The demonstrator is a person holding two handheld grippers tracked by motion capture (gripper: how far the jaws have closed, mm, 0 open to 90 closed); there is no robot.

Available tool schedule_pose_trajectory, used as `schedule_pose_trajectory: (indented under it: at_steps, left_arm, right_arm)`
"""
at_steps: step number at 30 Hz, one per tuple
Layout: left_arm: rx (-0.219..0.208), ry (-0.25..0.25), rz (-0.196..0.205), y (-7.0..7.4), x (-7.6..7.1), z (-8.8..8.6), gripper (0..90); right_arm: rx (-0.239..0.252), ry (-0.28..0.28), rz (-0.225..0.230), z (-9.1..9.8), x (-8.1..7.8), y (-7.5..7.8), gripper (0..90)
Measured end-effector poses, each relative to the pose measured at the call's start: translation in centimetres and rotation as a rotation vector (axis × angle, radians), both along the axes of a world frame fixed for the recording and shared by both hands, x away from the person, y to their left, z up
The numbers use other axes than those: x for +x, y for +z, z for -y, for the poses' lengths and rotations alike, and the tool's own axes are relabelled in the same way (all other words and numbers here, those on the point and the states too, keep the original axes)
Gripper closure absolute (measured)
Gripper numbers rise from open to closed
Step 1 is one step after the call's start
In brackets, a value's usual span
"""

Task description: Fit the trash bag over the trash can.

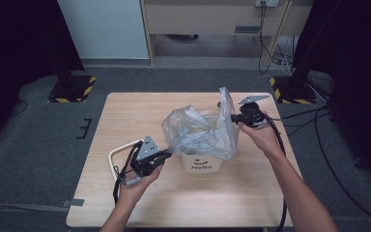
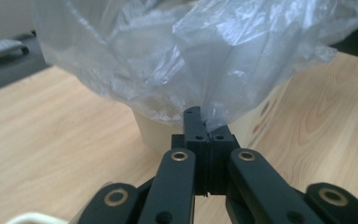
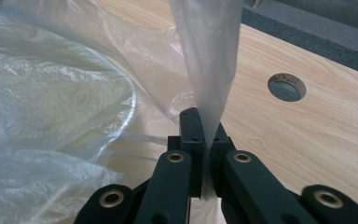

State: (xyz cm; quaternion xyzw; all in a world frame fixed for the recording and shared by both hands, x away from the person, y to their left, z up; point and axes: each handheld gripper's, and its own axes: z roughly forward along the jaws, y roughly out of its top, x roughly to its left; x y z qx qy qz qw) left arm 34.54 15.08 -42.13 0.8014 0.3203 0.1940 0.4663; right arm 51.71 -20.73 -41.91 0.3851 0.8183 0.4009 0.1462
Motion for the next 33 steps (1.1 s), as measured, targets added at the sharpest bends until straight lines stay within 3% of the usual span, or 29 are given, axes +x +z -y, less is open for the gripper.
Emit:
schedule_pose_trajectory:
  at_steps: [6, 9, 12, 20, 33]
  left_arm:
    - [0.001, -0.008, -0.028, -1.3, -0.2, -0.1, 89.9]
    - [0.03, -0.014, -0.037, -2.0, -0.2, 0.2, 89.9]
    - [0.032, -0.014, -0.054, -2.7, -0.1, 0.4, 89.9]
    - [0.051, -0.02, -0.075, -4.0, -0.2, 1.8, 89.5]
    - [0.078, -0.015, -0.093, -4.9, 0.2, 2.7, 89.7]
  right_arm:
    - [-0.009, 0.004, -0.021, -0.3, 0.4, -0.7, 90.0]
    - [-0.018, 0.01, -0.038, -0.6, 0.6, -1.2, 90.0]
    - [-0.016, 0.016, -0.047, -0.8, 0.6, -1.4, 90.0]
    - [-0.024, 0.045, -0.061, -1.6, 0.6, -2.0, 90.0]
    - [-0.006, 0.064, -0.108, -1.8, 0.5, -2.7, 90.0]
